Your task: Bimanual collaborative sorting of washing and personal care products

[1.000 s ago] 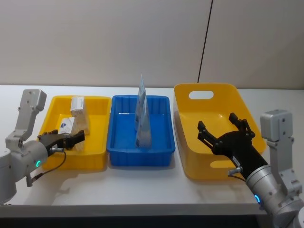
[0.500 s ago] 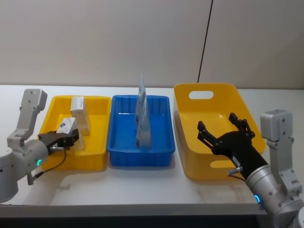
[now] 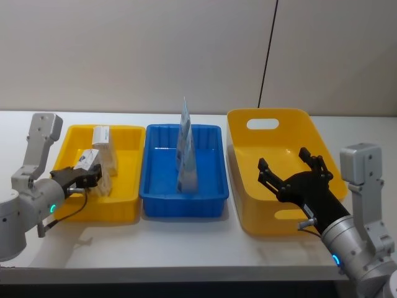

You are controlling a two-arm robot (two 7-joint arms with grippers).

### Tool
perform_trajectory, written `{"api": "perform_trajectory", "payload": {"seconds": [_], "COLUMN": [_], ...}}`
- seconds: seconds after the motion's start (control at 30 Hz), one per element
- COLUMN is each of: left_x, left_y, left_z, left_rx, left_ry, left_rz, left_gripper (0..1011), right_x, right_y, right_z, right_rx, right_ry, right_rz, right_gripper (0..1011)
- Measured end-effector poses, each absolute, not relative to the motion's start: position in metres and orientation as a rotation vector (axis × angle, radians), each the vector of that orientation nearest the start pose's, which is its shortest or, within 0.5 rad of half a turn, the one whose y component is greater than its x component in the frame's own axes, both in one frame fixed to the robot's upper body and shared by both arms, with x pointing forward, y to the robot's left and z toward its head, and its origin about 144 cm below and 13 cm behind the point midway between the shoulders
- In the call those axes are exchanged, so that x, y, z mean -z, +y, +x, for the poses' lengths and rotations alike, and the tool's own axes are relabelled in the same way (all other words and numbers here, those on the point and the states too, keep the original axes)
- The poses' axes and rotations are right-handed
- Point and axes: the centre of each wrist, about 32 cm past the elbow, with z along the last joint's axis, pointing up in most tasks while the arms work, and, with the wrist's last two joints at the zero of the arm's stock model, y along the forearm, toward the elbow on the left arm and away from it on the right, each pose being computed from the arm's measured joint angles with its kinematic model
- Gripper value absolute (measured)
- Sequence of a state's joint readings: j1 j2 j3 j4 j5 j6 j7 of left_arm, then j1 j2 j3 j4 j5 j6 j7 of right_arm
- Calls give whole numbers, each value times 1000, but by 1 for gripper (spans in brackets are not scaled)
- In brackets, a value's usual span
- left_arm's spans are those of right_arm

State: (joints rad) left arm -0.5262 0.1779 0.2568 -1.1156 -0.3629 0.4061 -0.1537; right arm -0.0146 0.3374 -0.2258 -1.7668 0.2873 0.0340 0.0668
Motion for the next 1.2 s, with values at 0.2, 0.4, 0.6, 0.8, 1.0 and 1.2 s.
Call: {"api": "perform_trajectory", "payload": {"seconds": [0.2, 0.4, 0.6, 0.8, 1.0, 1.2], "left_x": [-1204, -1215, -1227, -1239, -1249, -1258], "left_y": [229, 226, 222, 220, 219, 221], "left_z": [597, 594, 583, 568, 552, 539], "left_rx": [-1233, -1225, -1212, -1200, -1185, -1153], "left_ry": [318, 270, 224, 185, 145, 90], "left_rz": [219, 235, 254, 268, 267, 248], "left_gripper": [378, 378, 378, 378, 378, 378], "right_x": [-1189, -1189, -1189, -1189, -1189, -1189], "right_y": [-237, -237, -237, -237, -237, -237], "right_z": [443, 443, 443, 443, 443, 443], "right_rx": [1229, 1229, 1229, 1229, 1229, 1229], "right_ry": [-75, -75, -75, -75, -75, -75], "right_rz": [26, 26, 26, 26, 26, 26], "right_gripper": [1000, 1000, 1000, 1000, 1000, 1000]}}
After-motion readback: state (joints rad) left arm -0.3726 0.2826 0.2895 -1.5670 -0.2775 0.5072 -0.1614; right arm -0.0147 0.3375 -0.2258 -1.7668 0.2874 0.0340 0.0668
